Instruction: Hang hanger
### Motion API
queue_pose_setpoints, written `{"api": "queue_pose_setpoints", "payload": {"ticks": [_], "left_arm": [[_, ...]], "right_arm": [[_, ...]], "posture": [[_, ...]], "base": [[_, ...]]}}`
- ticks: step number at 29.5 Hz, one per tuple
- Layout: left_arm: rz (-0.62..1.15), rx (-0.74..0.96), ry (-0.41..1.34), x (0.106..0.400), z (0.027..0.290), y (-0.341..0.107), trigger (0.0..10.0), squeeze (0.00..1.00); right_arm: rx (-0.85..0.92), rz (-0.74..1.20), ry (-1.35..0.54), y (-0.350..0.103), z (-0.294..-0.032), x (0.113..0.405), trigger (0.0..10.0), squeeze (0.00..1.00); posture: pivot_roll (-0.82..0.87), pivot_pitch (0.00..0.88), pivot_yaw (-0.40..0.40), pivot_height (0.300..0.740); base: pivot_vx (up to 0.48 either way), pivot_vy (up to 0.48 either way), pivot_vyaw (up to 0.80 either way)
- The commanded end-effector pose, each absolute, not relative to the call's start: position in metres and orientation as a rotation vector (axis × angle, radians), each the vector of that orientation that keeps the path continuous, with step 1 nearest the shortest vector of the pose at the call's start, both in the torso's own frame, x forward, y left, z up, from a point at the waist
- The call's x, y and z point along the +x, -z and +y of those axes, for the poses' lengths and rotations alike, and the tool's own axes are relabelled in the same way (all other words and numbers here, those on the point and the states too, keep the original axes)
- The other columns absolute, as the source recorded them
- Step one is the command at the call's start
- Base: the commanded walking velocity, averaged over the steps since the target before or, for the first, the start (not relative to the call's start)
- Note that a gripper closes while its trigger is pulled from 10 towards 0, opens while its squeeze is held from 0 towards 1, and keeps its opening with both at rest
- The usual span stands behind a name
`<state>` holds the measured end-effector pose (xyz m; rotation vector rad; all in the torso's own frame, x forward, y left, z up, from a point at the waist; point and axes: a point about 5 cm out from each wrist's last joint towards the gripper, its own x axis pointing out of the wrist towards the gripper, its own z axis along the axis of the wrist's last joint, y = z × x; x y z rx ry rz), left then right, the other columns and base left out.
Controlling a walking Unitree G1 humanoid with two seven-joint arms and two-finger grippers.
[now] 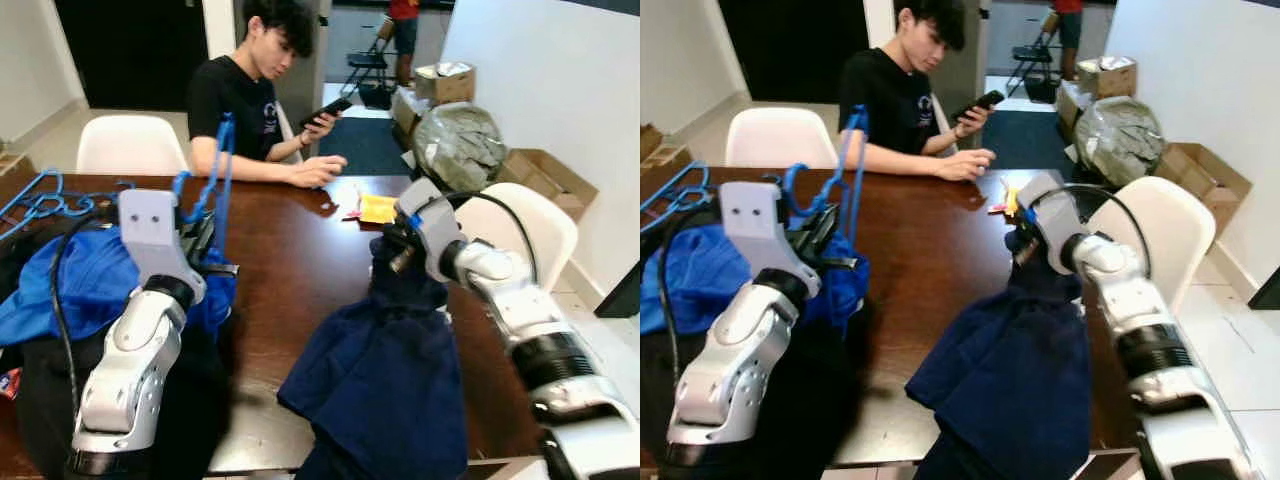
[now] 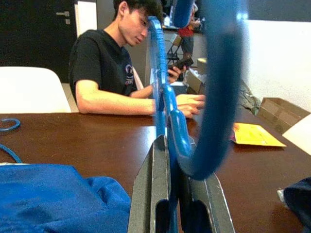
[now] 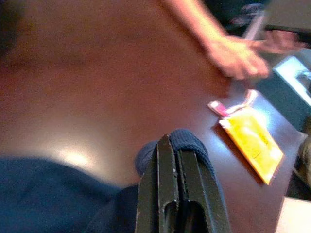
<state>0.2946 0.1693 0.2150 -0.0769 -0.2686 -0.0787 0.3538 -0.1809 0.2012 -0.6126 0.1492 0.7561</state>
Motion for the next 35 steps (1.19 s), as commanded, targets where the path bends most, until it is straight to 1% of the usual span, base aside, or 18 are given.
{"api": "queue_pose_setpoints", "payload": {"ticks": [1,5,7,8,9,10,11,12,13,17,19,20,22,25,30,32,34,35], "left_arm": [[-0.254,-0.076,0.096,0.296,0.166,-0.212,10.0,0.0],[-0.247,-0.086,0.131,0.296,0.16,-0.211,10.0,0.0],[-0.241,-0.091,0.17,0.294,0.154,-0.21,10.0,0.0],[-0.236,-0.094,0.199,0.293,0.149,-0.209,10.0,0.0],[-0.231,-0.095,0.222,0.292,0.146,-0.208,10.0,0.0],[-0.231,-0.095,0.222,0.292,0.146,-0.208,10.0,0.0],[-0.226,-0.096,0.235,0.291,0.143,-0.207,10.0,0.0],[-0.218,-0.099,0.243,0.291,0.142,-0.206,10.0,0.0],[-0.218,-0.099,0.243,0.291,0.142,-0.206,10.0,0.0],[-0.207,-0.106,0.277,0.29,0.137,-0.204,10.0,0.0],[-0.213,-0.106,0.313,0.289,0.135,-0.207,10.0,0.0],[-0.226,-0.096,0.326,0.29,0.138,-0.212,10.0,0.0],[-0.236,-0.089,0.332,0.29,0.14,-0.215,10.0,0.0],[-0.279,-0.054,0.323,0.294,0.159,-0.234,10.0,0.0],[-0.312,-0.006,0.349,0.294,0.17,-0.251,10.0,0.0],[-0.334,0.057,0.487,0.289,0.171,-0.271,10.0,0.0],[-0.334,0.132,0.654,0.281,0.166,-0.284,10.0,0.0],[-0.334,0.132,0.654,0.281,0.166,-0.284,10.0,0.0]], "right_arm": [[-0.625,0.208,-0.864,-0.194,-0.176,0.344,10.0,0.0],[-0.631,0.254,-0.881,-0.192,-0.179,0.341,10.0,0.0],[-0.606,0.29,-0.915,-0.189,-0.177,0.336,10.0,0.03],[-0.589,0.327,-0.963,-0.186,-0.176,0.331,10.0,0.18],[-0.572,0.358,-1.014,-0.182,-0.173,0.324,10.0,0.57],[-0.572,0.358,-1.014,-0.182,-0.173,0.324,10.0,0.57],[-0.552,0.376,-1.059,-0.18,-0.171,0.319,10.0,0.88],[-0.525,0.375,-1.086,-0.18,-0.168,0.315,10.0,1.0],[-0.525,0.375,-1.086,-0.18,-0.168,0.315,10.0,1.0],[-0.39,0.283,-1.191,-0.194,-0.157,0.306,10.0,1.0],[-0.288,0.185,-1.278,-0.209,-0.153,0.299,10.0,1.0],[-0.224,0.119,-1.335,-0.221,-0.153,0.293,10.0,1.0],[-0.187,0.079,-1.37,-0.228,-0.153,0.29,10.0,1.0],[-0.081,-0.014,-1.466,-0.247,-0.156,0.276,10.0,1.0],[-0.053,-0.053,-1.473,-0.255,-0.162,0.273,10.0,1.0],[-0.048,-0.101,-1.405,-0.261,-0.171,0.279,10.0,1.0],[-0.09,-0.08,-1.331,-0.259,-0.178,0.287,10.0,1.0],[-0.09,-0.08,-1.331,-0.259,-0.178,0.287,10.0,1.0]], "posture": [[0.08,0.052,-0.05,0.74],[0.08,0.053,-0.049,0.74],[0.08,0.053,-0.049,0.74],[0.08,0.053,-0.049,0.74],[0.08,0.053,-0.049,0.74],[0.08,0.053,-0.049,0.74],[0.08,0.053,-0.049,0.74],[0.09,0.056,-0.048,0.74],[0.09,0.056,-0.048,0.74],[0.08,0.058,-0.048,0.74],[0.08,0.06,-0.049,0.74],[0.09,0.06,-0.05,0.74],[0.09,0.06,-0.05,0.74],[0.09,0.06,-0.053,0.74],[0.09,0.061,-0.053,0.74],[0.09,0.061,-0.053,0.74],[0.09,0.06,-0.05,0.74],[0.09,0.06,-0.05,0.74]], "base": [[0.0,0.0,0.0],[0.0,0.0,0.0],[0.0,0.0,0.0],[0.0,0.0,0.0],[0.0,0.0,0.0],[0.0,0.0,0.0],[0.0,0.0,0.0],[0.0,0.0,0.0],[0.0,0.0,0.0],[0.0,0.0,0.0],[0.0,0.0,0.0],[0.0,0.0,0.0],[0.0,0.0,0.0],[0.0,0.0,0.0],[0.0,0.0,0.0],[0.0,0.0,0.0],[0.0,0.0,0.0],[0.0,0.0,0.0]]}}
